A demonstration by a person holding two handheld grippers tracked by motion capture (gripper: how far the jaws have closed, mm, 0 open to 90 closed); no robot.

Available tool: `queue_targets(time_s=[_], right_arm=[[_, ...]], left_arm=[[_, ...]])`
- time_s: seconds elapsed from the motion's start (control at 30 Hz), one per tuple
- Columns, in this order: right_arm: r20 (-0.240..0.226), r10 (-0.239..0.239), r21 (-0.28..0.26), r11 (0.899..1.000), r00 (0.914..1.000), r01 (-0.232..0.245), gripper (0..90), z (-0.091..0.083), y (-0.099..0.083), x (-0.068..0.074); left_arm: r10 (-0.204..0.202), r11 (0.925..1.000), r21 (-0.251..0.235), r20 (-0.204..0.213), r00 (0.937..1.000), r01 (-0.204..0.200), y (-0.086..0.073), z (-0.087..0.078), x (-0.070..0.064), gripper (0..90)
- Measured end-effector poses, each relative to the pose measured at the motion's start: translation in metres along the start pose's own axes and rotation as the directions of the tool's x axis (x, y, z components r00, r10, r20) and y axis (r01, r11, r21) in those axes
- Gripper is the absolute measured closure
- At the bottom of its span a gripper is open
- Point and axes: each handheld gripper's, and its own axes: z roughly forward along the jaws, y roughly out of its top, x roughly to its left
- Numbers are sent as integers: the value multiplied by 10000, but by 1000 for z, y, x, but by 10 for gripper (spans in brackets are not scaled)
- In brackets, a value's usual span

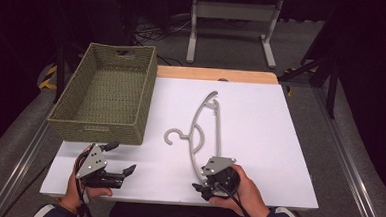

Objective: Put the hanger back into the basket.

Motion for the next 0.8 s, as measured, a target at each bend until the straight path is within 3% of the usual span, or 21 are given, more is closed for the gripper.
queue_targets(time_s=[0.07, 0.1, 0.23, 0.3, 0.53, 0.67, 0.8], right_arm=[[-213, -53, 798, 9968, 9998, 70, 503, 11, 2, -2], [-533, -138, 1387, 9901, 9985, 211, 513, 18, 2, -4], [-868, -132, 2176, 9755, 9961, 318, 508, 29, 5, -12], [-1106, -377, 2583, 9638, 9931, 654, 517, 33, 13, -14], [-1395, -555, 2718, 9579, 9887, 922, 584, 34, 16, -17], [-1730, -511, 2738, 9568, 9836, 978, 628, 29, 11, -30], [-1535, -636, 2843, 9529, 9861, 1057, 642, 28, 11, -29]], left_arm=[[-44, 10000, 74, 94, 9999, 44, 0, 0, 0, 108], [-67, 10000, 40, 131, 9999, 67, -1, 1, 1, 108], [-76, 9999, 94, 235, 9997, 74, -1, 1, 1, 109], [-76, 9999, 145, 292, 9995, 72, 0, 1, 1, 110], [-53, 9996, 265, 301, 9995, 45, -1, 2, 1, 112], [-55, 9996, 289, 368, 9993, 44, -1, 1, 0, 113], [-137, 9994, 329, 315, 9994, 127, -2, 2, 2, 125]])
